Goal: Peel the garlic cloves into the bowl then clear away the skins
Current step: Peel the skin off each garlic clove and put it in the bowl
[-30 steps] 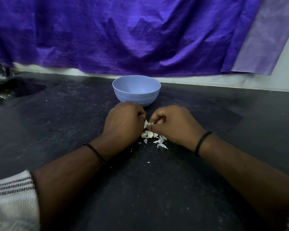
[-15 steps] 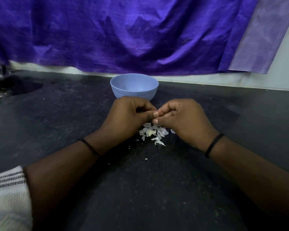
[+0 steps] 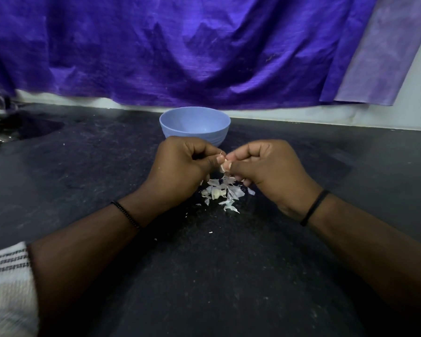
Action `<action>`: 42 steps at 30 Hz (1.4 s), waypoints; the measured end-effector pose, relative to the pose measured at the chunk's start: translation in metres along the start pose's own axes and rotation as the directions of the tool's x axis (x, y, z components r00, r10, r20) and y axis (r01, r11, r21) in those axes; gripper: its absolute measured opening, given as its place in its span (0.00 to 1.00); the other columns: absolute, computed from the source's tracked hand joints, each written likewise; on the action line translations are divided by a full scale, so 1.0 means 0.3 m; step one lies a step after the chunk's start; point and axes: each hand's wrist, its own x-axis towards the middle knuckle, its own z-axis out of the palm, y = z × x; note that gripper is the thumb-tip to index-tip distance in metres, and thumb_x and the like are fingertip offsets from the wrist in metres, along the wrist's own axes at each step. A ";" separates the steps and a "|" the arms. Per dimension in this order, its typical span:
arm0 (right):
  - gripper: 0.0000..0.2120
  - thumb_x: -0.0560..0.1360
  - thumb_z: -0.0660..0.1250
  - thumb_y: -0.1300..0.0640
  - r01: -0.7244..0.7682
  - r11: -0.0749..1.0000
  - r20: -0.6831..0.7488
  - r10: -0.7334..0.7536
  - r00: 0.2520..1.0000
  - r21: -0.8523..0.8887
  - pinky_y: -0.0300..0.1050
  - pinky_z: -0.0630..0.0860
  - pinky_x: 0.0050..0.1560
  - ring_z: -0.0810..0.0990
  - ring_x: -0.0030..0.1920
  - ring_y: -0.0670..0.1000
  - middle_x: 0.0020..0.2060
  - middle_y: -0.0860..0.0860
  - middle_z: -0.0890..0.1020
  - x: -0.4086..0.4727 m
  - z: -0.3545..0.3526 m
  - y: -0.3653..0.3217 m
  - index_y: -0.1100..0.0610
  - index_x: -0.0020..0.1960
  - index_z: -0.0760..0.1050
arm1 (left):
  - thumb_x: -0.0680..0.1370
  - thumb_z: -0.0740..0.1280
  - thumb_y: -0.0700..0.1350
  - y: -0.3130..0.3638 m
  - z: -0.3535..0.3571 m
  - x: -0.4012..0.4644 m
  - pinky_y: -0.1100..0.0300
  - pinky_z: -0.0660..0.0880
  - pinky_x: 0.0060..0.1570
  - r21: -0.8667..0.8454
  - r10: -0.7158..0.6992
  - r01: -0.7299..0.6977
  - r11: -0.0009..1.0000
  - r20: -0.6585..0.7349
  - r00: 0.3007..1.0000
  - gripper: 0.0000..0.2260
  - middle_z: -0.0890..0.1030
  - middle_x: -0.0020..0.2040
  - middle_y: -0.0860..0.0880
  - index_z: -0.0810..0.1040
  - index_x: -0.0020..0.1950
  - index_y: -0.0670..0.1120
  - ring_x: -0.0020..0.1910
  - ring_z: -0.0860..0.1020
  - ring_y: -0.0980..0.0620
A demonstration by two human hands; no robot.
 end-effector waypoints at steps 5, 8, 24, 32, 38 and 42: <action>0.02 0.71 0.75 0.67 -0.030 0.997 -0.024 0.032 0.999 0.075 0.35 0.74 0.30 0.79 0.30 0.45 0.33 0.55 0.85 -0.002 0.006 -0.011 0.62 0.43 0.84 | 0.75 0.74 0.40 0.005 0.005 -0.004 0.60 0.79 0.34 0.020 0.038 -0.038 0.999 -0.017 0.999 0.05 0.85 0.37 0.48 0.85 0.43 0.50 0.29 0.80 0.56; 0.02 0.72 0.72 0.68 -0.046 0.990 -0.033 0.051 0.998 0.130 0.35 0.75 0.29 0.79 0.30 0.45 0.34 0.56 0.85 -0.004 0.007 -0.015 0.64 0.43 0.83 | 0.76 0.73 0.39 0.012 0.006 -0.007 0.60 0.79 0.35 0.022 0.061 -0.061 0.998 -0.019 0.998 0.05 0.84 0.35 0.48 0.85 0.44 0.49 0.30 0.79 0.56; 0.03 0.74 0.74 0.60 0.030 0.995 -0.067 -0.036 0.997 -0.093 0.35 0.74 0.33 0.78 0.31 0.40 0.37 0.52 0.86 -0.002 -0.015 0.011 0.54 0.45 0.85 | 0.73 0.76 0.44 -0.013 0.000 -0.003 0.71 0.72 0.36 0.177 0.109 -0.114 0.978 0.038 0.993 0.08 0.82 0.41 0.55 0.84 0.51 0.51 0.35 0.77 0.63; 0.02 0.75 0.73 0.55 0.073 0.961 -0.029 -0.084 0.996 -0.267 0.40 0.76 0.34 0.81 0.32 0.43 0.32 0.49 0.85 -0.005 -0.002 0.015 0.52 0.43 0.84 | 0.74 0.74 0.43 -0.002 -0.005 -0.009 0.70 0.71 0.38 0.343 0.253 -0.267 0.901 0.084 0.964 0.02 0.82 0.38 0.58 0.86 0.45 0.50 0.40 0.78 0.61; 0.04 0.75 0.73 0.56 0.065 0.961 -0.034 -0.077 0.996 -0.269 0.35 0.75 0.32 0.81 0.31 0.42 0.30 0.47 0.84 -0.017 0.010 0.002 0.53 0.41 0.83 | 0.73 0.72 0.46 0.001 -0.006 -0.004 0.65 0.72 0.36 0.425 0.257 -0.279 0.861 0.108 0.960 0.03 0.80 0.37 0.56 0.84 0.41 0.48 0.38 0.76 0.62; 0.09 0.76 0.71 0.50 0.003 0.949 -0.007 -0.006 1.000 -0.315 0.39 0.76 0.34 0.82 0.32 0.43 0.31 0.46 0.85 -0.018 0.014 -0.009 0.54 0.40 0.83 | 0.72 0.74 0.43 -0.001 -0.008 -0.004 0.64 0.73 0.35 0.426 0.272 -0.277 0.861 0.075 0.959 0.02 0.80 0.35 0.56 0.84 0.40 0.48 0.38 0.77 0.60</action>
